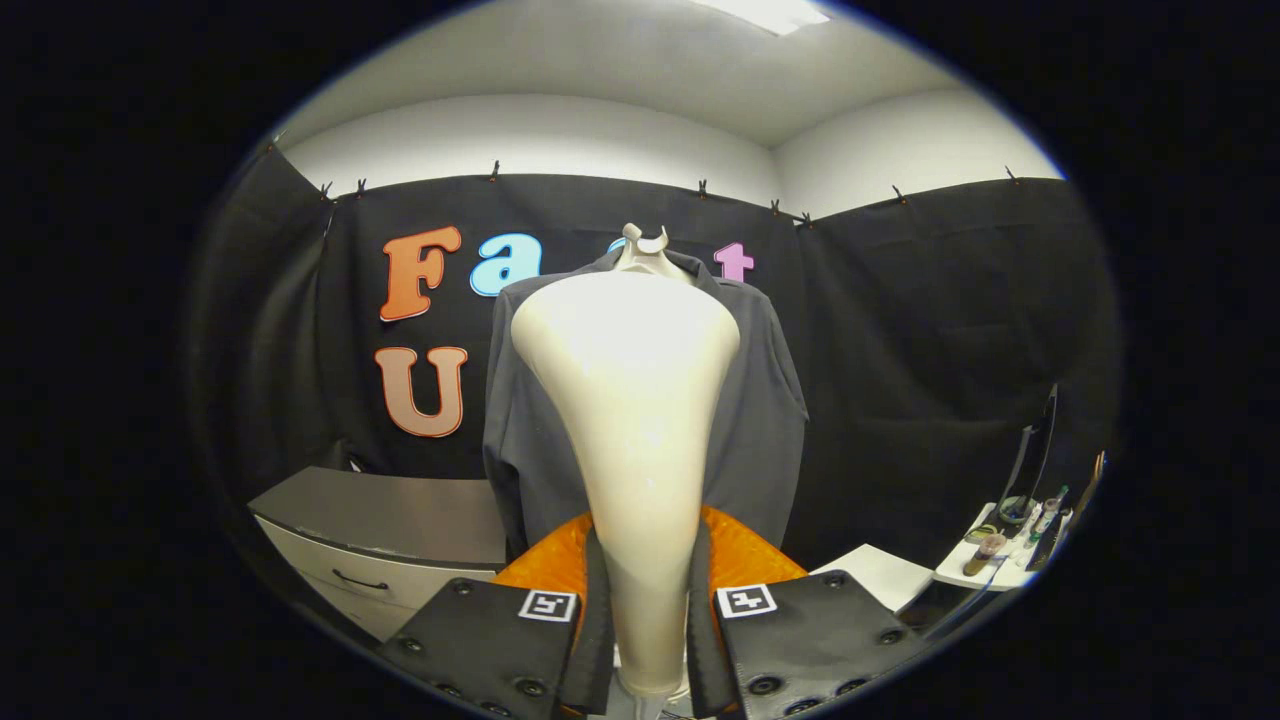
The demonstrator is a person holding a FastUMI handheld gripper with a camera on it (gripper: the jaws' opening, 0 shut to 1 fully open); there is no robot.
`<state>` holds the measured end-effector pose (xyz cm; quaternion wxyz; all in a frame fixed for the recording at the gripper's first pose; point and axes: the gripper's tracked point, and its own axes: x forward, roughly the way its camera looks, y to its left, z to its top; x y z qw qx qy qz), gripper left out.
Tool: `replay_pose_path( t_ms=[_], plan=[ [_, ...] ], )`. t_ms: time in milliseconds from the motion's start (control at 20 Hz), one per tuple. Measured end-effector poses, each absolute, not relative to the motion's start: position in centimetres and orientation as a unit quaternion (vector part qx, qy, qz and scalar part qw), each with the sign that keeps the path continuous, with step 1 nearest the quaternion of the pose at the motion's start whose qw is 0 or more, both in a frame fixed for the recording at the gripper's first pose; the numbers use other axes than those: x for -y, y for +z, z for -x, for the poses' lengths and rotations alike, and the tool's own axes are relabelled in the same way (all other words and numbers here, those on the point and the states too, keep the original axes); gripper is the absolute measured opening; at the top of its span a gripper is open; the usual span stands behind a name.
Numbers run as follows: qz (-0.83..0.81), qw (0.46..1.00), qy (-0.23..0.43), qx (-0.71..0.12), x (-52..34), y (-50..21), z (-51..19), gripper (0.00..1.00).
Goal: Iron the clothes twice with a garment steamer, once on the left side and once on the right side.
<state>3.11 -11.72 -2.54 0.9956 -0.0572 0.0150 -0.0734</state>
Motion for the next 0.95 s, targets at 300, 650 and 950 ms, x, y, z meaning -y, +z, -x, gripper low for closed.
replay_pose_path(
  t_ms=[300, 650, 950],
  plan=[
    [0.061, 0.995, -0.078, -0.020, 12.1, -3.1, -2.7, 0.37],
    [0.059, 0.995, -0.077, -0.022, 12.4, -2.9, -2.5, 0.37],
    [0.056, 0.996, -0.073, -0.019, 12.7, -2.7, -1.9, 0.37]
  ],
)
